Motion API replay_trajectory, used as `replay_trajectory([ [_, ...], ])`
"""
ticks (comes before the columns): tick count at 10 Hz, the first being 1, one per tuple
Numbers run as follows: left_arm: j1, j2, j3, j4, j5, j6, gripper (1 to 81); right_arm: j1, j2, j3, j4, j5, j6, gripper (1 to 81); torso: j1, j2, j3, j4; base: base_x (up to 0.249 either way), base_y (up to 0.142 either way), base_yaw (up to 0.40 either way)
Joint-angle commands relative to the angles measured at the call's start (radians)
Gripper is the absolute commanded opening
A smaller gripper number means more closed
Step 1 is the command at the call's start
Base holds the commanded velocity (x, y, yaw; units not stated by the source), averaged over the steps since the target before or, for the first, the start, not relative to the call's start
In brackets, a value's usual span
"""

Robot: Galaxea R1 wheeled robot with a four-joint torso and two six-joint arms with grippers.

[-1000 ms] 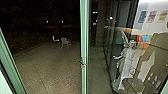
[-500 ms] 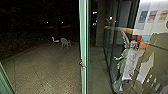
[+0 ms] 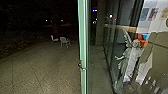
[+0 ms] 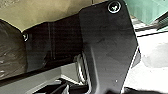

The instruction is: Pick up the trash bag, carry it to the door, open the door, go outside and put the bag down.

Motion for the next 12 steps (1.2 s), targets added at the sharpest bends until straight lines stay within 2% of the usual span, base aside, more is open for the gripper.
replay_trajectory([
  [1, -0.056, -0.016, -0.013, 0.006, 0.053, 0.003, 1.0, 0.044, 0.017, 0.011, -0.004, -0.051, -0.002, 81.1, 0.000, 0.000, 0.000, 0.000, 0.090, 0.000, 0.000],
  [12, -0.054, -0.016, -0.013, 0.006, 0.051, 0.003, 1.0, 0.043, 0.017, 0.011, -0.004, -0.051, 0.000, 81.1, 0.000, 0.001, 0.000, 0.000, 0.090, 0.000, 0.000],
])
